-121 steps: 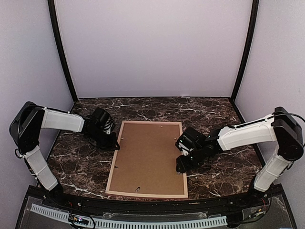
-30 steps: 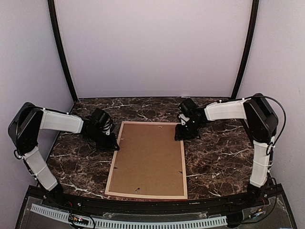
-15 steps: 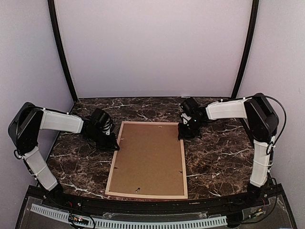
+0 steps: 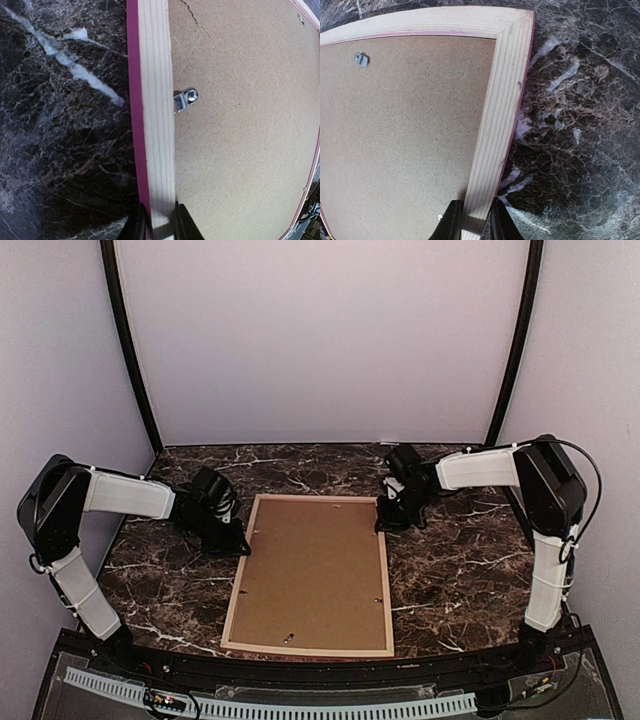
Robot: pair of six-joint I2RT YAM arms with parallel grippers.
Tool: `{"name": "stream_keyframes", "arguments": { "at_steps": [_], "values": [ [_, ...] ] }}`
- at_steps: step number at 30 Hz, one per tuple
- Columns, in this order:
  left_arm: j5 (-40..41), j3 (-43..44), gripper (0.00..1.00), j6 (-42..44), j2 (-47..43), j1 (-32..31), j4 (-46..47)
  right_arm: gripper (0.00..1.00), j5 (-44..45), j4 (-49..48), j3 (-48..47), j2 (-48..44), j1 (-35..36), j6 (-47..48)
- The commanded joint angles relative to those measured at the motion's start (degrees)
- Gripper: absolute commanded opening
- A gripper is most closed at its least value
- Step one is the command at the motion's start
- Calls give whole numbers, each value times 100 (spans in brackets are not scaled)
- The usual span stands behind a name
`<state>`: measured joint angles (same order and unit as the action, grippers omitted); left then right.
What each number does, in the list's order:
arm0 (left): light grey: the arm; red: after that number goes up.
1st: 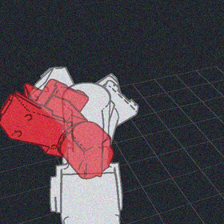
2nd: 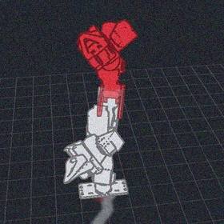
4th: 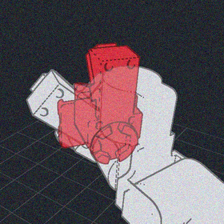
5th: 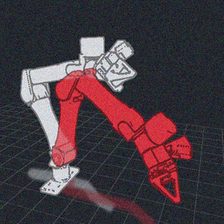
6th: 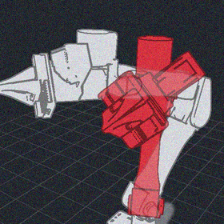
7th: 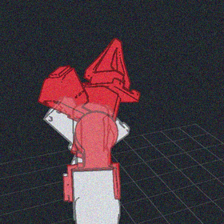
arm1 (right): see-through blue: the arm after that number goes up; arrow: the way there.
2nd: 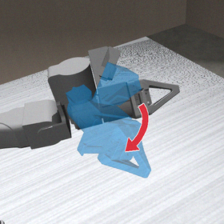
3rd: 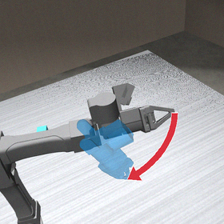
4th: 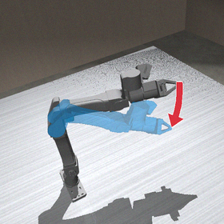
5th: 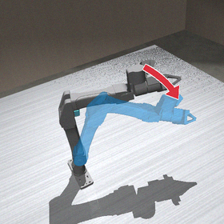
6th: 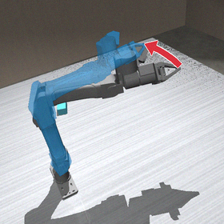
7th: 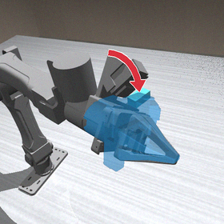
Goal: Put the photo into the frame
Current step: Press the fastener onto the backboard, then rotate the photo frame at the center of the board.
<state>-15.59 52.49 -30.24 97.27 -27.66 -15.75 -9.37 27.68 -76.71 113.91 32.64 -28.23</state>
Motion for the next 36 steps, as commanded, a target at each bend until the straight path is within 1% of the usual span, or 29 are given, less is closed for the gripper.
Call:
{"name": "stream_keyframes", "arguments": {
  "at_steps": [1,3,4,9,12,19,27,29,31,32,33,34,35,36],
  "values": [
    [-242,-28,7,11,100,-64,-105,19,-501,-28,64,50,-26,423],
    [-254,-41,7,-9,91,-64,-91,20,-732,-24,68,48,-118,533],
    [-257,-43,7,-31,86,-64,-79,22,-819,-26,76,37,-175,559],
    [-234,-114,7,-145,23,-64,20,39,-909,-53,139,-209,-352,552],
    [-253,-151,7,-231,-1,-64,142,45,-930,-101,253,-391,-356,502],
    [-353,-333,7,-552,-160,-64,457,48,-990,-569,1160,-1114,-206,133],
    [-344,-566,9,-772,-446,-64,726,48,-608,-863,1882,-1451,407,-377],
    [-335,-617,12,-787,-511,-64,741,48,-499,-898,1983,-1446,542,-478],
    [-314,-670,16,-790,-625,-68,761,48,-441,-964,2083,-1404,600,-550],
    [-284,-694,22,-777,-659,-65,764,48,-377,-967,2113,-1379,621,-568],
    [-272,-704,25,-762,-734,-65,750,47,-311,-949,2130,-1353,639,-570],
    [-230,-707,34,-717,-766,-64,732,46,-242,-924,2138,-1325,652,-563],
    [-201,-706,37,-692,-851,-64,681,45,-203,-903,2149,-1296,663,-555],
    [-148,-688,44,-632,-895,-62,649,42,-173,-901,2167,-1286,658,-534]
  ]
}}
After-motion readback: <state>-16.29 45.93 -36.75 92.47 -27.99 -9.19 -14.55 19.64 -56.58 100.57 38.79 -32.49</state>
